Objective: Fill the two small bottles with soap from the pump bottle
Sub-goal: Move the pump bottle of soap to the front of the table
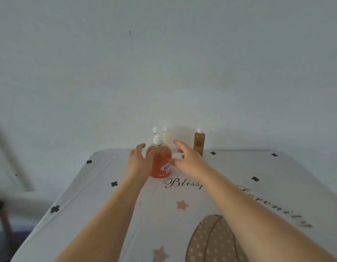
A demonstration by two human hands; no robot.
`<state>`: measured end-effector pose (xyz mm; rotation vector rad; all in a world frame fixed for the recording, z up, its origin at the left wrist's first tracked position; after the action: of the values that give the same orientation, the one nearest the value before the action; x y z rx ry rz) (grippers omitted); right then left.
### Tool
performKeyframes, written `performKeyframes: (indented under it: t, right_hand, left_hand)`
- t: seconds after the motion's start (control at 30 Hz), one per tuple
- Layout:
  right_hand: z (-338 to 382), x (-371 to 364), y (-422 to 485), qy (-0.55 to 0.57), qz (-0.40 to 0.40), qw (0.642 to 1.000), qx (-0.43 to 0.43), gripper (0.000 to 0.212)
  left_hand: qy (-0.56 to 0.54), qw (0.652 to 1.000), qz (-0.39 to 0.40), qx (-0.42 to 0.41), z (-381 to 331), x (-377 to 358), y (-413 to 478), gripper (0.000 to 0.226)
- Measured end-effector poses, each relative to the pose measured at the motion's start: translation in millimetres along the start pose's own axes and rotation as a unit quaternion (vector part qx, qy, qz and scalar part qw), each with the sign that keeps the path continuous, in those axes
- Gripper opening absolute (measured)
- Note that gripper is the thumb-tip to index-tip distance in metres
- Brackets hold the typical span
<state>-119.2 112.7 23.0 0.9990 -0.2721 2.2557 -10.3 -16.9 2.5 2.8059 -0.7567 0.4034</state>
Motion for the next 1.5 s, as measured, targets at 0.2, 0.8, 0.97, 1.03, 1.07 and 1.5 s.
performKeyframes:
  t: [0.2,0.8,0.97,1.03,1.07,1.5]
  right_hand:
    - [-0.4,-18.7,17.5,0.031,0.056,0.997,-0.044,0.081]
    - [-29.6,15.9,-26.3,0.017,0.004,0.999,-0.037,0.075]
    - [-51.2,39.5,-53.8,0.017,-0.01,0.998,-0.061,0.062]
    - [-59.2,49.6,-66.0,0.005,-0.024,0.998,-0.064,0.067]
    - [-62.8,54.9,-70.5,-0.001,-0.031,0.998,-0.063,0.074]
    - [-98.9,87.9,-108.5,0.022,-0.106,0.988,-0.107,0.076]
  left_hand:
    - [-0.138,0.982,0.094,0.089,7.4,-1.5,6.2,0.045]
    - [-0.14,0.968,0.187,0.085,-21.4,-30.8,-34.9,0.028]
    - [-0.127,0.963,0.228,0.067,-34.1,-57.5,-56.5,0.01]
    - [-0.127,0.962,0.232,0.066,-39.9,-72.5,-64.8,0.024]
    - [-0.123,0.962,0.233,0.07,-42.4,-79.0,-68.4,0.036]
    - [-0.081,0.964,0.253,0.005,-63.1,-130.5,-91.4,0.035]
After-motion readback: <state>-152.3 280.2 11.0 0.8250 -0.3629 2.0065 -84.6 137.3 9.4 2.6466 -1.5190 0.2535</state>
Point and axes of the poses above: each hand's wrist, its own y-axis towards the middle knuckle, its own x-axis out of the back of the hand, z = x × y, the point moved 2 cm from there along y, towards the middle knuckle, and after that the axes turned 4 degrees about -y, right-handed, at the moved point
